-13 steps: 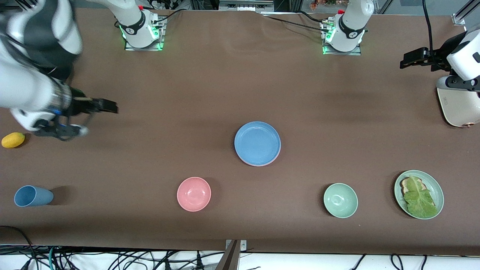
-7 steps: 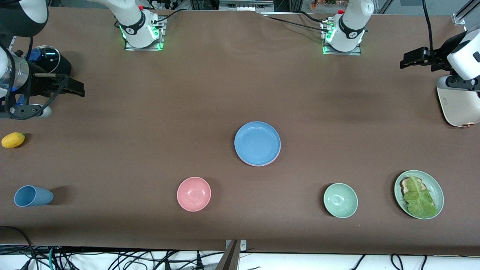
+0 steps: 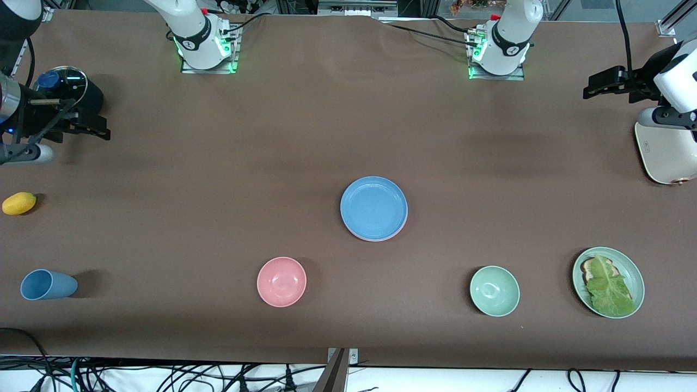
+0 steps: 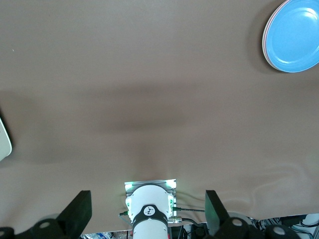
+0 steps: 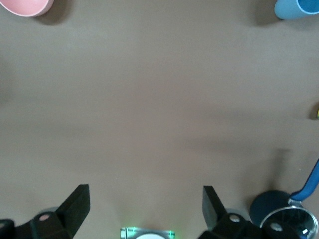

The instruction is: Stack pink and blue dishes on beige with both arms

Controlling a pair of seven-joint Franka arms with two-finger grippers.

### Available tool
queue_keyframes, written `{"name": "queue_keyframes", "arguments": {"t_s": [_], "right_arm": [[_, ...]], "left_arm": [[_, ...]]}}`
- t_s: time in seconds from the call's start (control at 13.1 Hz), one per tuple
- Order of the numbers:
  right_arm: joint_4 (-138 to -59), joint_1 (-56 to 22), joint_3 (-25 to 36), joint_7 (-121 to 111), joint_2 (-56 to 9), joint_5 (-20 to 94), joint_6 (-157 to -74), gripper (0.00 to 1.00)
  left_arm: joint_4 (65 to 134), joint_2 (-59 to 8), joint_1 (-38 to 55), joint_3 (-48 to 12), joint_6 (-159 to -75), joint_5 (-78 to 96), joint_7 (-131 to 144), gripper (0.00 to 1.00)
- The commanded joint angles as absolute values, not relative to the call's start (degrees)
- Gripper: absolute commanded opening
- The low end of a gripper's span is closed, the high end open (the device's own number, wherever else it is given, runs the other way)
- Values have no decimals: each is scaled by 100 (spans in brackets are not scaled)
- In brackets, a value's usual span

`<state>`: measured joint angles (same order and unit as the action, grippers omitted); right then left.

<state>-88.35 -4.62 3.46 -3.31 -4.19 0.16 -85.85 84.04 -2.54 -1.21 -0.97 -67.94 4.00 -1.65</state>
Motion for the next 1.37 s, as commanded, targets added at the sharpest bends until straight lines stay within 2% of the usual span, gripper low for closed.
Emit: {"name": "queue_keyframes", "arguments": {"t_s": [0.0, 0.38, 1.29], "right_arm": [[-9818, -202, 53, -325, 326, -88, -9070, 100], [-9405, -44, 9, 140, 10, -44, -9009, 100], [-9387, -26, -53, 246, -44, -26, -9105, 100]], "left_arm": [[8253, -290, -88, -106, -6724, 272, -193, 100], [8253, -264, -105, -105, -6732, 281, -431, 100], [8253, -255, -97, -114, -6732, 281, -431, 100]]}}
